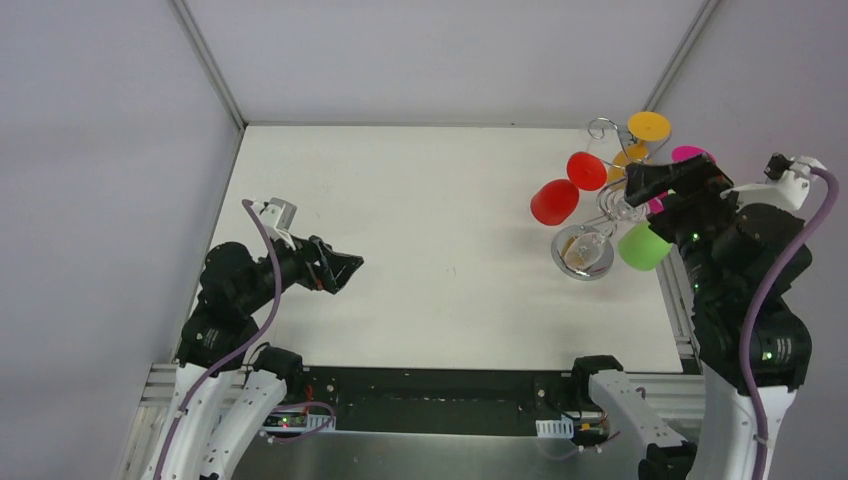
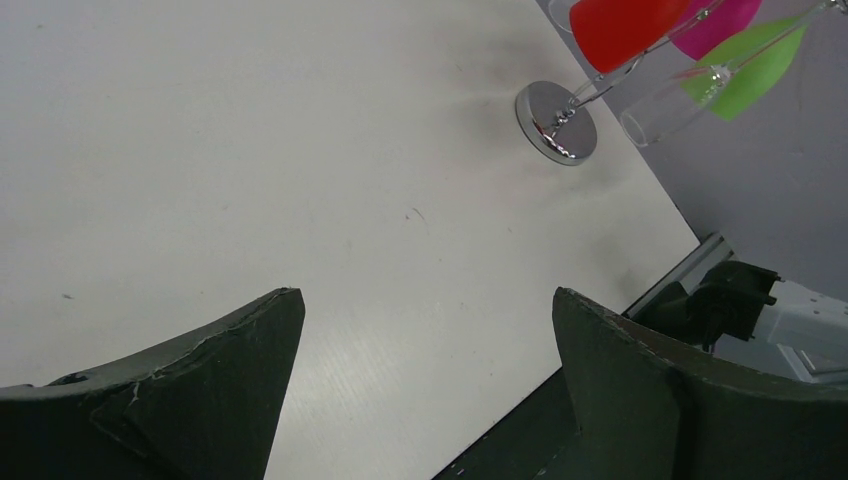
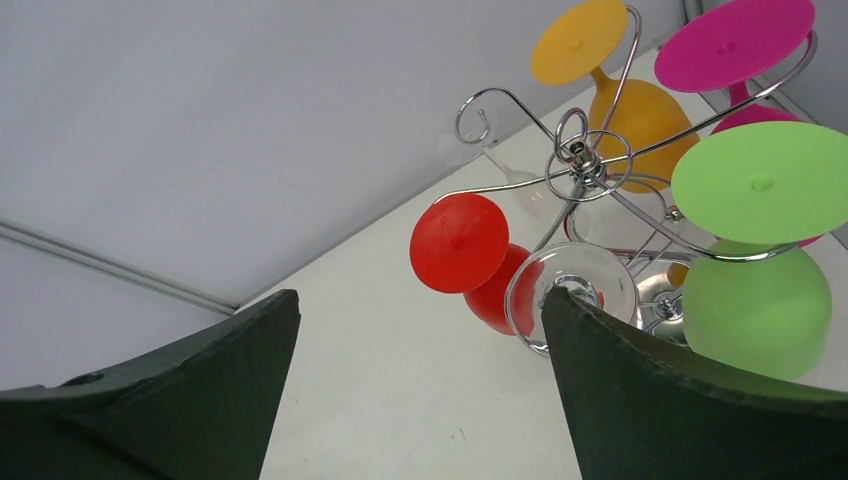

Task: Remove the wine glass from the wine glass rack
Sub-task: Pick up the wine rack from the center of the board.

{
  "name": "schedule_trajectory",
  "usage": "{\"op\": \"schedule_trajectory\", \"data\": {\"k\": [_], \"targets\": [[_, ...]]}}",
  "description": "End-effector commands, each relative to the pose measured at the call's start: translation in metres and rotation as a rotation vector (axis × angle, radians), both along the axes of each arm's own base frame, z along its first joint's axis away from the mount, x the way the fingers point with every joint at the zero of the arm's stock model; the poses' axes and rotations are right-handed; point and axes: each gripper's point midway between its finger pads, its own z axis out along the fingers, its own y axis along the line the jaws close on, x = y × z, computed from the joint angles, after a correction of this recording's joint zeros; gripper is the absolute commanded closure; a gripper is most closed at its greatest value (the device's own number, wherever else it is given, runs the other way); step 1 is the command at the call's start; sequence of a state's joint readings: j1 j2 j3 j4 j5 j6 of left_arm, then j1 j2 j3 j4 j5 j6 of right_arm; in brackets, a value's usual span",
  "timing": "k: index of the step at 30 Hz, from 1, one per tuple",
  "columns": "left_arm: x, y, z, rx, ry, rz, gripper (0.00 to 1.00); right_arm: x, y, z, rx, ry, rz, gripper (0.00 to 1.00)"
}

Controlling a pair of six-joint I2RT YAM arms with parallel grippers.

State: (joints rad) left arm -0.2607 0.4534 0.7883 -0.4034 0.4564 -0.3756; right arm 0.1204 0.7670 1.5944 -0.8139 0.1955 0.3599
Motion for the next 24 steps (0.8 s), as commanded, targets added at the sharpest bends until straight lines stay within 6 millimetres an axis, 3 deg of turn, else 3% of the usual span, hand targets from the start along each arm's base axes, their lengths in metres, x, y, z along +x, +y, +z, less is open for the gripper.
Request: {"op": "schedule_trajectory", "data": {"k": [1, 9, 16, 20, 24], "targets": [[0.011, 0.003, 0.003, 0.031, -0.050, 0.023, 0.00, 0.015, -0.011, 0.003, -0.006, 0.066, -0.075, 0.06], [0.005, 0.001, -0.002, 0.017, -0.044, -0.003, 0.00, 0.042, -0.016, 0.008, -0.035, 0.138, -0.108, 0.09], [-0.001, -0.001, 0.000, 0.007, -0.061, -0.023, 0.00, 0.066, -0.024, -0.009, 0.036, 0.200, -0.101, 0.11], [-0.004, -0.001, 0.001, 0.003, -0.069, -0.029, 0.00, 0.068, -0.036, -0.010, 0.062, 0.185, -0.126, 0.12], [-0.006, -0.001, 0.002, 0.001, -0.077, -0.033, 0.00, 0.072, -0.032, -0.020, 0.106, 0.213, -0.083, 0.12]]}}
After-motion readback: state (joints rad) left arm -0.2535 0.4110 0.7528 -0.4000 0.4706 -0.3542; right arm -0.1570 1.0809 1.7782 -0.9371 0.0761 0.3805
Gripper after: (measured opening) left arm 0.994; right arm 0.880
